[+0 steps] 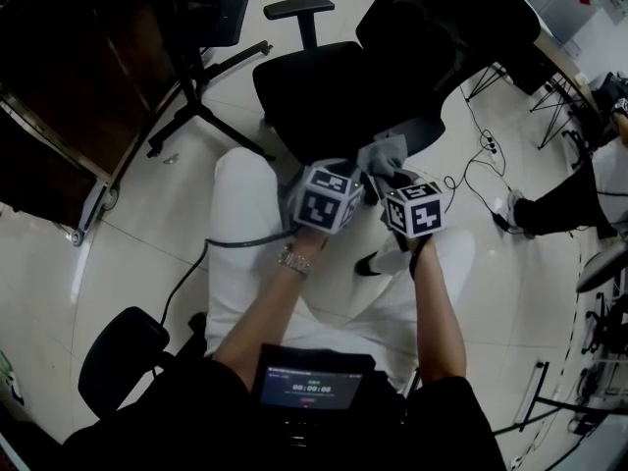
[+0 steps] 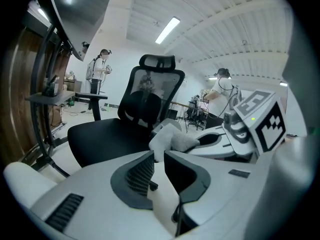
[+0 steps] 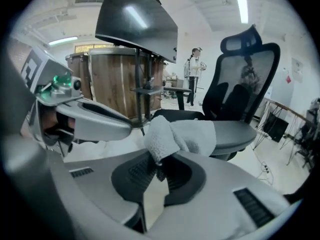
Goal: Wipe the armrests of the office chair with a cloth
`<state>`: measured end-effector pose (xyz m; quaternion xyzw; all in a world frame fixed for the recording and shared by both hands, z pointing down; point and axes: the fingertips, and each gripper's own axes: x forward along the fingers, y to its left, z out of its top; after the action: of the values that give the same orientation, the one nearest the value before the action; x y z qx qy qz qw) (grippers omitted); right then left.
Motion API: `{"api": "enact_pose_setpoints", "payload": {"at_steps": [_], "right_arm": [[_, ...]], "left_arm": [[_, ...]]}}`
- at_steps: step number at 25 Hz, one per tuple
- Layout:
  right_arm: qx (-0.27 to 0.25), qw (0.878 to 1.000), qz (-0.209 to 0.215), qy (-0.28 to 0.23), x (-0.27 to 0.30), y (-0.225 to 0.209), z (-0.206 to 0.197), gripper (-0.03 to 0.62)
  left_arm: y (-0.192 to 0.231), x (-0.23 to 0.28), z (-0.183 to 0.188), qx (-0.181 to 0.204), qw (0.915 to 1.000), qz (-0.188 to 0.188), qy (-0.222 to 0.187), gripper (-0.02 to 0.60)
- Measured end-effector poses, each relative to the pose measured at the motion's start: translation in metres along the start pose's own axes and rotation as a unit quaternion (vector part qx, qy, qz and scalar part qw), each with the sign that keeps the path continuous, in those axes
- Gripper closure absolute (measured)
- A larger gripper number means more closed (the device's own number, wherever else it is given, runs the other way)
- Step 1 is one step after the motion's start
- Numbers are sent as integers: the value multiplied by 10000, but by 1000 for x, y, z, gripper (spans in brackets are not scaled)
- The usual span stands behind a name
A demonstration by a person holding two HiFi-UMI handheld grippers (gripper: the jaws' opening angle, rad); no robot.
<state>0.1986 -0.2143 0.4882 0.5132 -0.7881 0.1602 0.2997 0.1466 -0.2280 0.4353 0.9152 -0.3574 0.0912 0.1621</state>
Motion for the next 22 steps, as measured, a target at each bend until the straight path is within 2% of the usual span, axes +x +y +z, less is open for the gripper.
{"api": "enact_pose_setpoints", "payload": {"at_steps": [2,4,7,10,14,22], "right_arm": [[236,9988,347,-236,2,27,9,565],[633,9954,476,-531,-1,38,19,565],[1316,9870,59,-925,-7,28,30,565],[1796,9774,-520,-989,-7,19,21,563],[1799,9755,-1043,-713,-7,14,-10,563],[1887,9715,-1215,-762,-14,11,-21,563]], "left_arm": [[2,-5,6,-14,10000,45,-64,517],[4,-9,9,-19,9999,90,-100,517],[6,-10,7,-2,9998,144,-98,517],[2,-5,-6,41,9999,103,69,518],[-10,0,-16,148,9997,14,190,517],[-19,4,-21,290,9992,28,285,517]]}}
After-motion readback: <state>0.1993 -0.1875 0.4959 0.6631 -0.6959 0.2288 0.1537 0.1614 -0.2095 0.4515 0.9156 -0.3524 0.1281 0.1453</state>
